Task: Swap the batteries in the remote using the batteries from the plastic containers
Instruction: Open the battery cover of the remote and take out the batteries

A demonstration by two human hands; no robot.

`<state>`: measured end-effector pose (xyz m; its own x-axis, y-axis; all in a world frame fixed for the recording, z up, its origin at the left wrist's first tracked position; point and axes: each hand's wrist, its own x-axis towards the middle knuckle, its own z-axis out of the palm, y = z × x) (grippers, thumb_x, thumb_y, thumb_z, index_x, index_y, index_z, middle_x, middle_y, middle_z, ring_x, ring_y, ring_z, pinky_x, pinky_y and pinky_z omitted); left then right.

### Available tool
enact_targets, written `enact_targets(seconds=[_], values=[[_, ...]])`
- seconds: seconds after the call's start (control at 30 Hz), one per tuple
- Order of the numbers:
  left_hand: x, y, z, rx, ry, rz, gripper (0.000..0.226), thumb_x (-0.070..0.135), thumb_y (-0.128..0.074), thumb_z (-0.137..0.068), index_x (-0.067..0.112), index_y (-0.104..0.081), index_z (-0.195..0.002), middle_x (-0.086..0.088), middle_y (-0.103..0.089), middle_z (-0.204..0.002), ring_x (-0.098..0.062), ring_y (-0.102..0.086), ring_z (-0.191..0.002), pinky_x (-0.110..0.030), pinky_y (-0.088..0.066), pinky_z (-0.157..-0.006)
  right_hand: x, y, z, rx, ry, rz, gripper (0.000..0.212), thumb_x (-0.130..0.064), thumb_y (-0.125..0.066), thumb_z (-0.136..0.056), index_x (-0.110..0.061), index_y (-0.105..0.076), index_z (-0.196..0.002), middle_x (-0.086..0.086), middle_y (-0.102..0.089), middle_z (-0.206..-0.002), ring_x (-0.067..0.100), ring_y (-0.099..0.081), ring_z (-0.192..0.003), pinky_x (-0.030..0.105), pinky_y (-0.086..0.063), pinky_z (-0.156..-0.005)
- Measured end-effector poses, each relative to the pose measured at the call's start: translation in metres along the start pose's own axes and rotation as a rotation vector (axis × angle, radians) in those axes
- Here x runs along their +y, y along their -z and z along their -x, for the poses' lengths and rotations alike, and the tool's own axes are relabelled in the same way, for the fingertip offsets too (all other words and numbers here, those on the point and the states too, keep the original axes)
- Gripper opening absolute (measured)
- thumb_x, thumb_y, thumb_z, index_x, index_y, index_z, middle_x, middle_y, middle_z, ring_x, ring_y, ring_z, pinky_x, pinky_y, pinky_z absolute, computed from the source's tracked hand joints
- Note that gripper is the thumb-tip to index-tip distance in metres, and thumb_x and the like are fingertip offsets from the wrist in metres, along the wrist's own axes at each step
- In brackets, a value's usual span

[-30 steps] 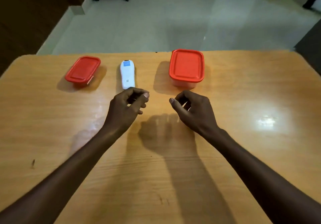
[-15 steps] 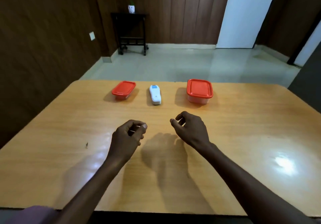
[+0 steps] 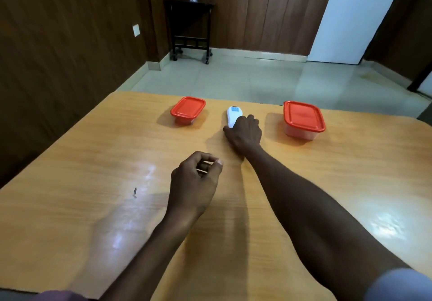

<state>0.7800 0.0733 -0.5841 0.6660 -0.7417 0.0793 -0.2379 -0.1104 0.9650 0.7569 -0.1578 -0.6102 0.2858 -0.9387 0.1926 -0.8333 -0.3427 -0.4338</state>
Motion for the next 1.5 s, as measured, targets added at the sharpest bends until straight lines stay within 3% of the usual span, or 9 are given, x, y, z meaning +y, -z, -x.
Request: enact_targets(seconds=[0.27, 0.37, 0.47, 0.57, 0.67, 0.83, 1.03, 1.17, 1.5], values=[[0.022, -0.011, 0.024, -0.161, 0.279, 0.262, 0.013, 0.030, -0.068, -0.091, 0.020, -0.070, -0.098, -0.010, -0.073, -0.100, -0.020, -0.069, -0.080, -0.041, -0.062, -0.074, 0.039, 0.063, 0.099, 0.099, 0.053, -0.282, 0.042, -0.057, -0.058, -0.070, -0.018, -0.049, -0.057, 0.003, -0.048, -0.062, 0.027, -0.051, -0.070, 0.033, -0.024, -0.054], [0.026, -0.025, 0.041, -0.285, 0.415, 0.403, 0.031, 0.032, -0.063, -0.096, 0.012, -0.064, -0.119, -0.014, -0.068, -0.116, -0.030, -0.071, -0.097, -0.043, -0.062, -0.080, 0.063, 0.094, 0.175, 0.099, 0.142, -0.300, 0.031, -0.049, -0.062, -0.073, -0.019, -0.066, -0.074, 0.000, -0.057, -0.069, 0.020, -0.054, -0.076, 0.036, -0.041, -0.060], [0.026, -0.045, 0.064, -0.426, 0.462, 0.501, 0.036, 0.027, -0.061, -0.098, 0.002, -0.064, -0.123, -0.018, -0.072, -0.114, -0.028, -0.074, -0.089, -0.042, -0.063, -0.074, 0.087, 0.116, 0.229, 0.065, 0.114, -0.434, 0.031, -0.044, -0.077, -0.079, -0.028, -0.072, -0.106, -0.006, -0.062, -0.092, 0.010, -0.059, -0.085, 0.030, -0.049, -0.074], [0.025, -0.064, 0.083, -0.456, 0.479, 0.551, 0.032, 0.014, -0.062, -0.097, 0.003, -0.061, -0.126, -0.019, -0.075, -0.104, -0.024, -0.075, -0.077, -0.037, -0.061, -0.061, 0.110, 0.122, 0.251, -0.060, -0.025, -0.625, 0.051, -0.044, -0.085, -0.070, -0.032, -0.067, -0.115, -0.011, -0.063, -0.111, 0.008, -0.065, -0.095, 0.037, -0.058, -0.078], [0.018, -0.075, 0.088, -0.496, 0.473, 0.601, 0.035, 0.008, -0.059, -0.096, 0.010, -0.060, -0.131, -0.020, -0.075, -0.107, -0.031, -0.073, -0.084, -0.050, -0.063, -0.074, 0.124, 0.127, 0.250, -0.229, -0.226, -0.938, 0.053, -0.044, -0.085, -0.071, -0.028, -0.064, -0.117, -0.003, -0.068, -0.119, 0.015, -0.073, -0.094, 0.043, -0.062, -0.077], [0.016, -0.074, 0.087, -0.542, 0.376, 0.558, 0.040, 0.008, -0.052, -0.100, 0.027, -0.059, -0.134, 0.000, -0.077, -0.096, -0.032, -0.072, -0.094, -0.063, -0.055, -0.090, 0.126, 0.129, 0.245, -0.248, -0.171, -0.881, 0.036, -0.042, -0.064, -0.094, -0.032, -0.061, -0.129, -0.005, -0.070, -0.111, 0.011, -0.072, -0.094, 0.039, -0.062, -0.081], [0.017, -0.075, 0.087, -0.512, 0.306, 0.523, 0.044, 0.014, -0.047, -0.102, 0.034, -0.054, -0.141, -0.003, -0.070, -0.126, -0.030, -0.069, -0.104, -0.059, -0.054, -0.095, 0.119, 0.128, 0.240, -0.198, -0.075, -0.821, 0.030, -0.050, -0.054, -0.098, -0.030, -0.061, -0.120, -0.013, -0.069, -0.105, -0.001, -0.069, -0.086, 0.030, -0.060, -0.069], [0.015, -0.080, 0.094, -0.475, 0.255, 0.517, 0.038, 0.030, -0.054, -0.101, 0.035, -0.056, -0.139, 0.000, -0.073, -0.119, -0.027, -0.070, -0.101, -0.056, -0.058, -0.087, 0.118, 0.122, 0.239, -0.234, -0.087, -0.880, 0.032, -0.051, -0.052, -0.099, -0.032, -0.057, -0.124, -0.010, -0.068, -0.117, 0.013, -0.070, -0.103, 0.050, -0.061, -0.082], [0.017, -0.083, 0.100, -0.405, 0.273, 0.571, 0.034, 0.032, -0.058, -0.098, 0.033, -0.062, -0.132, 0.001, -0.077, -0.102, -0.012, -0.074, -0.078, -0.030, -0.057, -0.057, 0.105, 0.119, 0.252, -0.284, -0.040, -0.931, 0.033, -0.058, -0.041, -0.100, -0.039, -0.050, -0.127, 0.004, -0.075, -0.094, 0.023, -0.076, -0.080, 0.056, -0.061, -0.071]])
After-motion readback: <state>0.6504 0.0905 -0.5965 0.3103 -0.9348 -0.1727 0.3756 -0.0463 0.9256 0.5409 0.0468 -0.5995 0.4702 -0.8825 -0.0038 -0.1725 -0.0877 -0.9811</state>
